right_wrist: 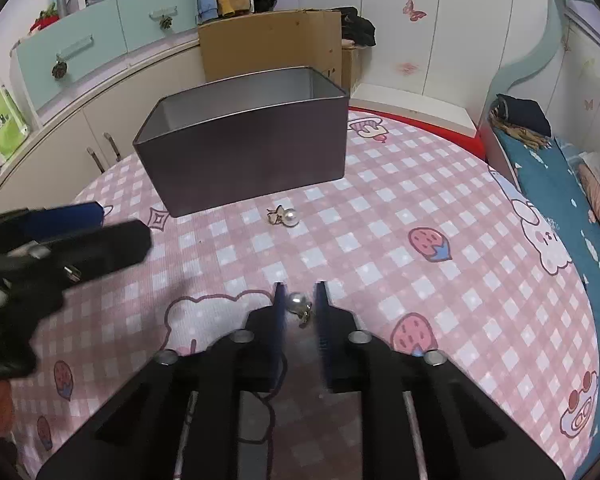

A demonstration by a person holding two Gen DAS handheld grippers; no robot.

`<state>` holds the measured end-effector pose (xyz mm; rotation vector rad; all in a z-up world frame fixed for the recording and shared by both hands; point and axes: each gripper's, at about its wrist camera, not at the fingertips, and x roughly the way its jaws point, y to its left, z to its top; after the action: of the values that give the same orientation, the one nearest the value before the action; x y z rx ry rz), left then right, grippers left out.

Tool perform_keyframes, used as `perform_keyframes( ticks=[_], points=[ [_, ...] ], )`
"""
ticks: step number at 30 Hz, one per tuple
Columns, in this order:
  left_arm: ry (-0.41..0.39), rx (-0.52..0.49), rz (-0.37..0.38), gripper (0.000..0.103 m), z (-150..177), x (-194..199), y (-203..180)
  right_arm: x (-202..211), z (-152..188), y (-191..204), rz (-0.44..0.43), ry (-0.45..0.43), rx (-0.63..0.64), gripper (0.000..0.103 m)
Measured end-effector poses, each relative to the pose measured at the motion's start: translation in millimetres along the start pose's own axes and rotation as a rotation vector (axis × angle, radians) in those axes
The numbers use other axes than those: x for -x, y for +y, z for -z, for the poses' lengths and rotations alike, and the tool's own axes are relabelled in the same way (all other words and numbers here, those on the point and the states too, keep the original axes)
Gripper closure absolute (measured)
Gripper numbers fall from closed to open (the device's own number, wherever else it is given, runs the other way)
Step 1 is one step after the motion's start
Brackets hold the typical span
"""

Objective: Organize jewelry

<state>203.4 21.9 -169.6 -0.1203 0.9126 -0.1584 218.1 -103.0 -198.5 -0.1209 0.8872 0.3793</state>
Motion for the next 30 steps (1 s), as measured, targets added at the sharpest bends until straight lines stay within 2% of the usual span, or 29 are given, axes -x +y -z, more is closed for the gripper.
perform_keyframes(
  ticks=[9, 15, 21, 23, 25, 26, 30],
  points=[
    [0.043, -0.003, 0.015, 0.031, -8.2, -33.5, -27.2, 17.2, 2.5, -47.5, 0.007, -0.047, -0.106, 0.093],
    [0.06, 0.012, -0.021, 0.031, -20.8, -58.9, -46.6, 22.7, 0.2, -78.1, -0.021, -0.059, -0.162, 0.092],
    [0.055, 0.001, -0.116, 0.031, -30.1, -74.7, -53.2, 20.5, 1.3, -86.3, -0.06, -0.056, -0.178, 0.092],
    [0.065, -0.004, -0.111, 0.031, -29.8, -78.6, -53.4, 19.8, 1.2, -87.5, -0.067, -0.058, -0.178, 0.092],
    [0.063, -0.017, -0.127, 0.035, -29.6, -80.2, -55.0, 19.0, 1.2, -87.7, -0.077, -0.057, -0.18, 0.092],
    [0.061, -0.035, -0.145, 0.042, -29.7, -81.4, -56.4, 18.4, 0.9, -87.5, -0.08, -0.058, -0.178, 0.092],
    [0.058, -0.073, -0.187, 0.051, -30.6, -84.2, -61.1, 17.6, 0.0, -84.5, -0.093, -0.058, -0.172, 0.092]
  ],
)
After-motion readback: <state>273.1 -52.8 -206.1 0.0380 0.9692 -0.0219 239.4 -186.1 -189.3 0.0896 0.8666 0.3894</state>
